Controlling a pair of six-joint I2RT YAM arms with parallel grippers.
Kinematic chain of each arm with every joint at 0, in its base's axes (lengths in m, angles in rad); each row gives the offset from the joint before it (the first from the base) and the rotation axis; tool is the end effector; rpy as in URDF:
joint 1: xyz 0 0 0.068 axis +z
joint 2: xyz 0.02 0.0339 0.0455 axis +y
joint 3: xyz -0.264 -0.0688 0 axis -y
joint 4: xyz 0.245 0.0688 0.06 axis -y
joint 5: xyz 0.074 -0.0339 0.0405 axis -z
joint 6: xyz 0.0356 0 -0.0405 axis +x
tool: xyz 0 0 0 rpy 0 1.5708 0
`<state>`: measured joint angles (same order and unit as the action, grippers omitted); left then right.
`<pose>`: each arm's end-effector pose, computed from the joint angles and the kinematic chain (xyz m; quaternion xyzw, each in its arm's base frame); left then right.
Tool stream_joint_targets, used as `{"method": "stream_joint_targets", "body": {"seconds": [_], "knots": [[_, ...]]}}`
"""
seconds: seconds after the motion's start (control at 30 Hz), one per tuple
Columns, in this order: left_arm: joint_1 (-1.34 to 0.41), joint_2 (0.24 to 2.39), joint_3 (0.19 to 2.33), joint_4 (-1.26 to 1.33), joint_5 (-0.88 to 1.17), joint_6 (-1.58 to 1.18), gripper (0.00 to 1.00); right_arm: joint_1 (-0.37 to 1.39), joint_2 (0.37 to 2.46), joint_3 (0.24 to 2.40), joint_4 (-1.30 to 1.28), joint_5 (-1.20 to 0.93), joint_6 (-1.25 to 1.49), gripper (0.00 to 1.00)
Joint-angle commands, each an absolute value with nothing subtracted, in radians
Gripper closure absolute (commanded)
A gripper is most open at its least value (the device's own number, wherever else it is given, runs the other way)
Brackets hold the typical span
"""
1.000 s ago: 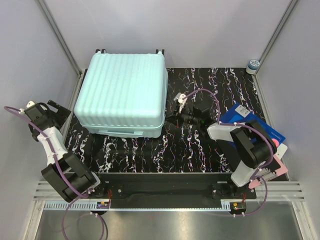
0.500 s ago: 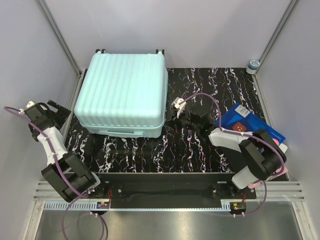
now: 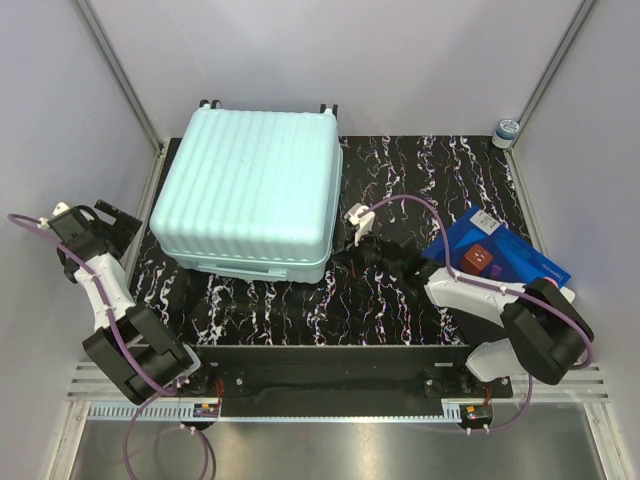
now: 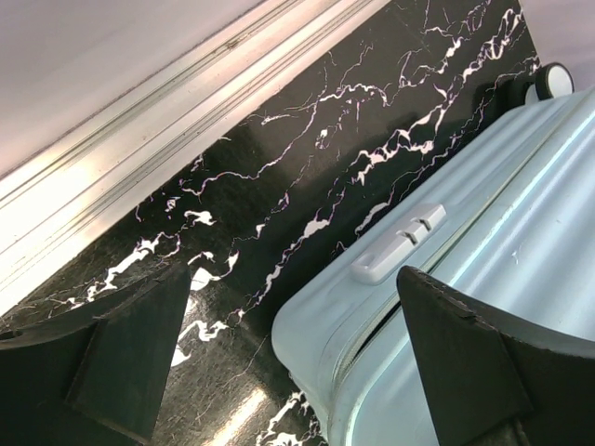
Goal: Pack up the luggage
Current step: Zip the luggage at the center of the board.
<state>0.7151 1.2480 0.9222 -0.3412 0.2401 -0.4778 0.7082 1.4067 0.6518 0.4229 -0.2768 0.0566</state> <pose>0.2116 0.1725 0.2751 -0.4584 0.7683 -0.0557 0.4432 0.2206 0.2017 0.2145 -0.3340 0.7384 0.3188 0.4915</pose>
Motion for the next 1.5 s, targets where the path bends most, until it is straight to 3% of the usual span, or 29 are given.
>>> {"method": "stream_joint_targets", "body": {"seconds": [0.0, 0.33, 0.67, 1.03, 1.17, 1.47], "knots": [[0.721, 1.236, 0.913, -0.278, 0.268, -0.489, 0.01, 0.752, 1.327, 0.624, 0.351, -0.275, 0.113, 1.0], [0.791, 1.296, 0.93, -0.288, 0.239, -0.532, 0.01, 0.753, 1.377, 0.75, 0.154, -0.057, 0.201, 1.0], [0.812, 1.341, 0.904, -0.291, 0.163, -0.552, 0.01, 0.755, 1.327, 0.713, 0.202, -0.055, 0.239, 1.0], [0.658, 1.344, 0.893, -0.314, 0.042, -0.505, 0.01, 0.752, 1.252, 0.716, 0.104, 0.026, 0.222, 1.0], [0.517, 1.358, 0.899, -0.345, 0.003, -0.476, 0.01, 0.752, 1.223, 0.706, 0.086, 0.044, 0.221, 1.0], [0.329, 1.319, 0.859, -0.362, 0.069, -0.506, 0.01, 0.744, 1.105, 0.66, 0.006, 0.115, 0.172, 1.0]]}}
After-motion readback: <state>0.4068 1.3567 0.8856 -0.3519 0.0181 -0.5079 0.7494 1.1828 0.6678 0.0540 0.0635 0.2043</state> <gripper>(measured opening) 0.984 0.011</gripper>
